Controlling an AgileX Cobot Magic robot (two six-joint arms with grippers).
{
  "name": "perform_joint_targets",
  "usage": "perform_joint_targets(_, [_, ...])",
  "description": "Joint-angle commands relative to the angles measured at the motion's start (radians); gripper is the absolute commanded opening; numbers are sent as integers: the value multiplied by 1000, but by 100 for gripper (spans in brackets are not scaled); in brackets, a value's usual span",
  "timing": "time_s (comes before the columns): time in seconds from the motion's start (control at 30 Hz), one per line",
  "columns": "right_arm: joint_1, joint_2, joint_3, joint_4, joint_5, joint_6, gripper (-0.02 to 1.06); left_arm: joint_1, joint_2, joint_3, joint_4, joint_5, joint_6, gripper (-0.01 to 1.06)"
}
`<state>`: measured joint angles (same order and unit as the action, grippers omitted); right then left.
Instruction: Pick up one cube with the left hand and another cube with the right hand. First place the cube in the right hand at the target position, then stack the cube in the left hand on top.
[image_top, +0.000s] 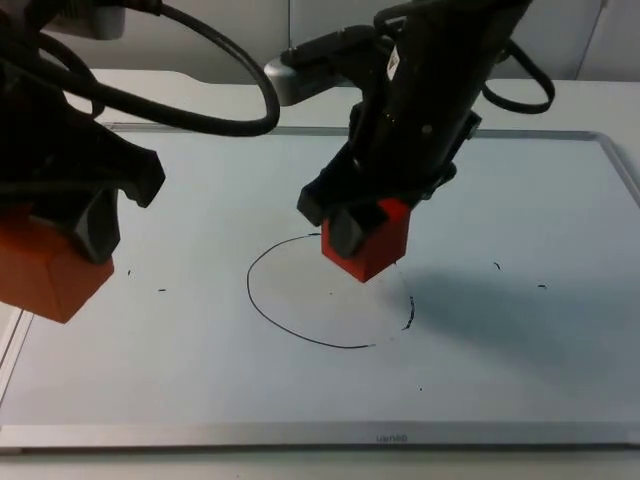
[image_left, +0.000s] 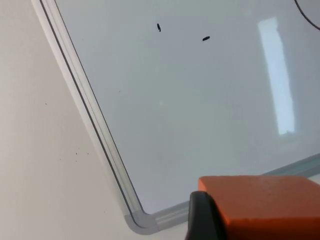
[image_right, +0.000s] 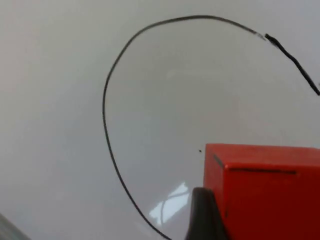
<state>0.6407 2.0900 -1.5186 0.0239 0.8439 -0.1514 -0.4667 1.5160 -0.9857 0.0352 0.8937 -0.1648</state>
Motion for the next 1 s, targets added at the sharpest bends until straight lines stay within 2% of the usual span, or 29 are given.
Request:
perform_joint_targets(0.0, [17, 32, -42, 11, -8, -5, 0, -5, -9, 4, -6, -11, 1, 0])
perform_joint_targets(0.23, [19, 84, -64, 3, -1, 19, 0, -5, -9, 4, -11, -13, 1, 0])
perform_joint_targets(0.57, [19, 121, -66, 0, -54, 17, 0, -5, -9, 4, -35, -36, 1, 0])
perform_joint_targets(0.97, [19, 153, -66, 5, -60, 17, 0, -5, -9, 4, -35, -36, 4, 0])
